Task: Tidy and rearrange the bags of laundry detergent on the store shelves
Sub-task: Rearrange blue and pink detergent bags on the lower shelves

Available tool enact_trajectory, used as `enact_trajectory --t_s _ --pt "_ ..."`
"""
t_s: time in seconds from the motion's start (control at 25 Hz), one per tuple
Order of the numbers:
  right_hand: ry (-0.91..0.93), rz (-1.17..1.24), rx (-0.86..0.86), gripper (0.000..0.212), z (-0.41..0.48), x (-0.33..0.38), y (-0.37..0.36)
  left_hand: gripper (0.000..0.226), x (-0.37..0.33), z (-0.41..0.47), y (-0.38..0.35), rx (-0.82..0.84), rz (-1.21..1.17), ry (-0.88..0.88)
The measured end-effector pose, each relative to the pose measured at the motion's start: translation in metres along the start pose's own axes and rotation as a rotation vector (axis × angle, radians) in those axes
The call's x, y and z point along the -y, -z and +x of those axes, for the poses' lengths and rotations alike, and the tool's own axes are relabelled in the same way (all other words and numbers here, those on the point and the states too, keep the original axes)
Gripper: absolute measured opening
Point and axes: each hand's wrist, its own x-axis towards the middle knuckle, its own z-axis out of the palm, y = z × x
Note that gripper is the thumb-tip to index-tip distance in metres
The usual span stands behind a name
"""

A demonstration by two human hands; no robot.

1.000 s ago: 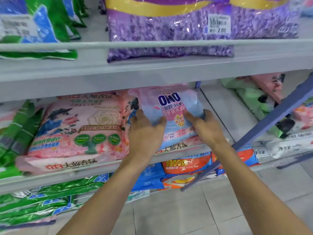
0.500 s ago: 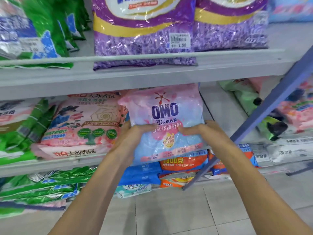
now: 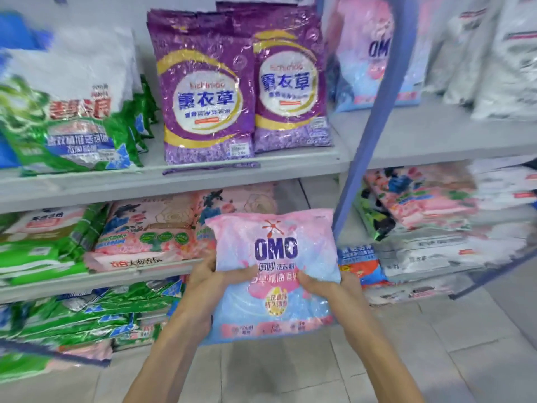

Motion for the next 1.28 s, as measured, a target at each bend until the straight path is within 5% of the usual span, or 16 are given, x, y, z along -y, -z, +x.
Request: enact_trajectory --t_s 0.32,0.56,0.72,0.92,1.12,1.28 --pt "0.174 0.045 -0.036 0.026 -0.045 0.083 0.055 0.046 -0.059 -0.058 -0.073 0.106 -0.023 -0.181" --pt "0.279 0.144 -0.133 0.030 -0.060 0.122 0.119 0.077 -0.084 -0.065 -0.134 0.304 0.050 -0.249" --pt "0.347 0.121 -0.211 0.033 -0.054 0.144 0.164 0.071 -0.089 -0.058 -0.188 0.342 0.141 -0.277" --pt "0.409 0.057 -0.260 0.035 -0.017 0.179 0.225 0.034 -0.099 -0.024 -0.268 0.269 0.163 -0.388" --pt "0.478 -0.055 -0.219 0.020 0.046 0.235 0.262 0.017 -0.122 0.037 -0.331 0.104 0.057 -0.550" --pt "0.521 -0.108 -0.140 0.030 0.105 0.270 0.268 0.018 -0.149 0.082 -0.361 -0.056 0.065 -0.635"
